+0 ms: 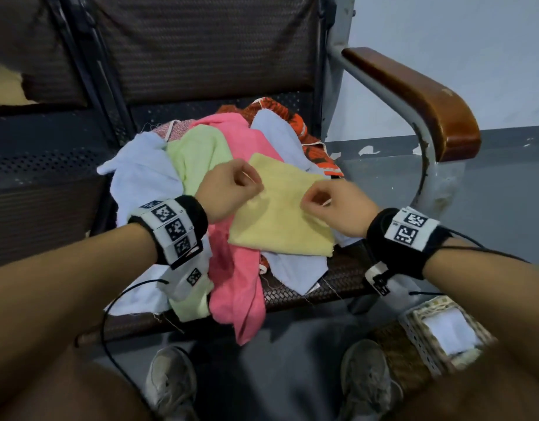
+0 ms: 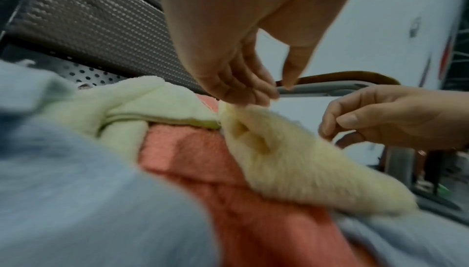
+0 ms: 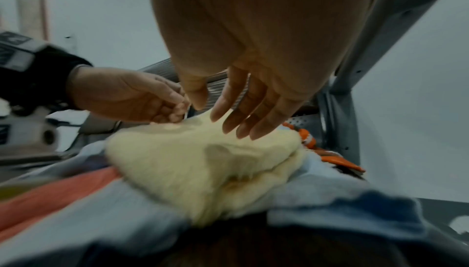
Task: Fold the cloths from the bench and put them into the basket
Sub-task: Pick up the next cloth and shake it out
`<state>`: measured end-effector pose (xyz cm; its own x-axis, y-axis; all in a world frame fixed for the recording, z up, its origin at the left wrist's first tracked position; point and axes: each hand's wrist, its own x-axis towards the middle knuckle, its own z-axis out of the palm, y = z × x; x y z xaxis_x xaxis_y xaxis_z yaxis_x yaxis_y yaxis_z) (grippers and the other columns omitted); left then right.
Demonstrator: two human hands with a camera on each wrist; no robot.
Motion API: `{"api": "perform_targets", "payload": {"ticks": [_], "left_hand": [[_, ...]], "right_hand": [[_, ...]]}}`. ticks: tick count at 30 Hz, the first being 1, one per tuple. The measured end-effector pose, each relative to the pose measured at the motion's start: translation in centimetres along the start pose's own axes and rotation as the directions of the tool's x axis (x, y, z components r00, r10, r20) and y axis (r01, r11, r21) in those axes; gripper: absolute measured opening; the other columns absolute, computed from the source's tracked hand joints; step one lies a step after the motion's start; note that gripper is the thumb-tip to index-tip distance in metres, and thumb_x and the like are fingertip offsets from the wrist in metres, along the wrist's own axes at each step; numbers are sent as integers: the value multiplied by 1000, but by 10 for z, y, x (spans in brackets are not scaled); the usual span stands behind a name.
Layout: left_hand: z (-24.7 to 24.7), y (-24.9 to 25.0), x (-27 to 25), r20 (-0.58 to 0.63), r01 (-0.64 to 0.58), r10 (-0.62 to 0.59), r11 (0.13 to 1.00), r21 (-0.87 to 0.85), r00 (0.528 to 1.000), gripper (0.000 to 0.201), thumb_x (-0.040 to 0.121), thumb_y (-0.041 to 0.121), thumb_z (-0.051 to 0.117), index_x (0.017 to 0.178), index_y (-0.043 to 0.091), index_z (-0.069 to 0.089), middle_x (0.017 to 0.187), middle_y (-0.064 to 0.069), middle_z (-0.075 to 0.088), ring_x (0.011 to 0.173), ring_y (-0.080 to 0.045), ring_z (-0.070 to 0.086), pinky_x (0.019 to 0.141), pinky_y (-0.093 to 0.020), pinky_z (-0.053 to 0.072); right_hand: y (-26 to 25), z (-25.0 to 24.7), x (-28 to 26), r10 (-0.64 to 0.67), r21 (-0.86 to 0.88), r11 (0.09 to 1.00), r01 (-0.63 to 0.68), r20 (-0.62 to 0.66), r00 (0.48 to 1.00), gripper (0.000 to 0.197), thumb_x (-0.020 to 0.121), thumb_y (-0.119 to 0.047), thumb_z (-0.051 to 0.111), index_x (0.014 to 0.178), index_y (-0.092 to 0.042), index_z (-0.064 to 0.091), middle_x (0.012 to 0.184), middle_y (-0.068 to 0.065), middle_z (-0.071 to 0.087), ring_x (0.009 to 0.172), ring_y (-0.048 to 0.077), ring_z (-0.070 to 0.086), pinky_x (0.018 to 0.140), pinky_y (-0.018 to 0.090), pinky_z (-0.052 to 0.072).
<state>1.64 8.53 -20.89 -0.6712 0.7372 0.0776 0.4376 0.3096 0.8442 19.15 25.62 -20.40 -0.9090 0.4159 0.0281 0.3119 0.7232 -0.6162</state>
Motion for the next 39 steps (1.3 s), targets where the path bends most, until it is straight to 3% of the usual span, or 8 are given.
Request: {"api": "perform_targets", "payload": {"ticks": [3, 7, 12, 17, 24, 30, 33, 39], "left_hand": [[-5, -12, -26, 337, -144, 70, 969, 201, 939, 43, 74, 35, 85, 112, 24, 67, 111, 9, 67, 100, -7, 62, 98, -33, 50], [-12, -28, -36, 442, -336, 106, 809, 483, 891, 81, 68, 35, 85, 140, 23, 50, 139, 0, 48, 126, -17, 44, 111, -35, 36], [-15, -28, -36, 269, -304, 198, 841, 447, 942, 32, 76, 25, 68, 106, 13, 71, 100, -4, 71, 91, -24, 65, 80, -35, 49], [-19, -13, -32, 197, -178, 115, 924, 339, 974, 19, 84, 33, 61, 74, 17, 57, 66, 5, 57, 62, -13, 50, 58, -28, 35], [-9, -8, -20, 68, -22, 9, 980, 198, 998, 44, 101, 38, 48, 67, 12, 38, 62, 1, 38, 60, -18, 36, 58, -35, 28], [-4, -14, -12, -9, 223, -241, 884, 410, 971, 55, 94, 66, 41, 89, 14, 60, 82, -2, 64, 78, -22, 59, 59, -31, 36], [0, -13, -15, 115, 388, -463, 834, 392, 879, 80, 82, 84, 33, 83, 9, 60, 63, -8, 68, 57, -25, 64, 58, -30, 47], [10, -2, -18, 143, 407, -417, 909, 93, 898, 62, 79, 61, 70, 95, 1, 66, 71, -11, 75, 57, -23, 71, 57, -30, 58]], "right_hand": [[-3, 15, -14, -41, -145, 986, 82, 266, 963, 46, 85, -48, 72, 123, -22, 66, 122, -7, 65, 112, 10, 59, 98, 21, 43], [5, 26, -20, -48, -301, 941, 157, 341, 939, 81, 83, -51, 73, 150, -18, 41, 150, 2, 45, 137, 17, 42, 112, 26, 30], [10, 19, -23, -51, -312, 940, 137, 267, 962, 39, 99, -34, 54, 133, -16, 58, 118, 5, 68, 111, 27, 61, 91, 32, 44], [6, 5, -24, -40, -169, 983, 71, 179, 983, 15, 101, -25, 48, 91, -30, 57, 69, -13, 51, 69, 12, 52, 69, 29, 33], [3, -6, -16, 99, 272, 949, -161, 230, 968, 32, 96, -35, 63, 82, -6, 65, 69, 2, 60, 65, 12, 55, 67, 29, 42], [17, 5, -5, 195, 5, 980, -201, 209, 958, 25, 96, -39, 60, 96, -15, 68, 83, -3, 66, 78, 12, 61, 66, 24, 43], [17, 10, 0, 216, -83, 976, -204, 183, 959, 23, 97, -41, 57, 94, -20, 65, 86, -4, 62, 85, 16, 58, 67, 27, 39], [7, 8, 3, 269, -240, 946, -218, 206, 941, 29, 93, -32, 59, 119, -19, 63, 111, 2, 64, 96, 18, 58, 78, 28, 45]]}}
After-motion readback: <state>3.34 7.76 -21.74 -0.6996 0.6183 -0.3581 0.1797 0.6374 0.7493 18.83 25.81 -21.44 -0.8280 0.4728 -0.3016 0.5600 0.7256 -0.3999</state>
